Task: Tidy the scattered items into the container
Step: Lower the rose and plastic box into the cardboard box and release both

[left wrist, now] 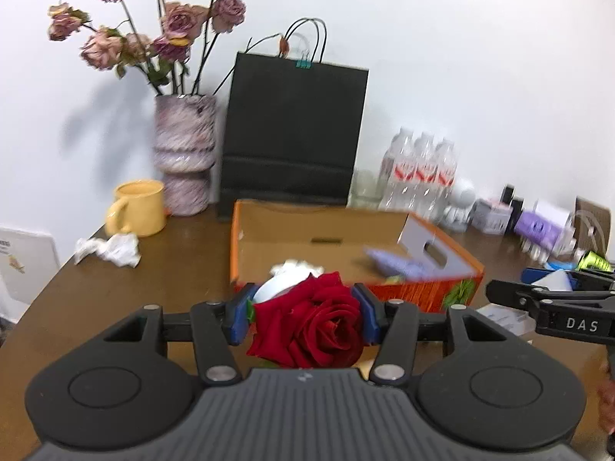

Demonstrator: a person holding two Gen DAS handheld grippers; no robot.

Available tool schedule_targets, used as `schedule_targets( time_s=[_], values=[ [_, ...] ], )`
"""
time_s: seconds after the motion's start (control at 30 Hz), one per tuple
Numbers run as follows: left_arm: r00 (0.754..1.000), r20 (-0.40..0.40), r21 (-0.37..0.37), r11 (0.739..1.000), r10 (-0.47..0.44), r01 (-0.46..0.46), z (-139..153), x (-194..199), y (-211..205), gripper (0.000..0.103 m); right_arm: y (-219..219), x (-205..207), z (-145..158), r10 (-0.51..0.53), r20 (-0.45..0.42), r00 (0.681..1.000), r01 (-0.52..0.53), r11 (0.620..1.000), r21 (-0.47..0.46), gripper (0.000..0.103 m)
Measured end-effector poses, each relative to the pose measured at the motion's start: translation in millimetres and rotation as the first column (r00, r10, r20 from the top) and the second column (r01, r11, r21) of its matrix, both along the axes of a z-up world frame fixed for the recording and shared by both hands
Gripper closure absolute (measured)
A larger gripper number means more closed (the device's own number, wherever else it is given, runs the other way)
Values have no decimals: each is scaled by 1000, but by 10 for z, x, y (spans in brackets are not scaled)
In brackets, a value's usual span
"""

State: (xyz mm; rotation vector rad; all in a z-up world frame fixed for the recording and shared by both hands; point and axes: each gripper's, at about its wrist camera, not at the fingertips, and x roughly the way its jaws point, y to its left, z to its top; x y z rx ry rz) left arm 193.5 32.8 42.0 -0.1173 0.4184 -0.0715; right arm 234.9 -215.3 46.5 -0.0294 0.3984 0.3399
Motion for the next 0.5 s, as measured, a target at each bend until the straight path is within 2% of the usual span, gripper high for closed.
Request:
schedule_targets(
  time_s=[0.2,0.37,0.5],
  values=[
    [1000,28,-28,1000,8,-7,137,524,-36,48,46,519,202,-13,44,999,12,1000,12,38],
    [1000,18,-63,998,16,-14,30,926,1,48,97,1004,91,-26,27,999,25,999,40,38],
    [1000,-28,-72,997,13,-15,-120,1325,20,48,164,1406,-45,-16,-5,1000,16,999,31,38]
  ],
)
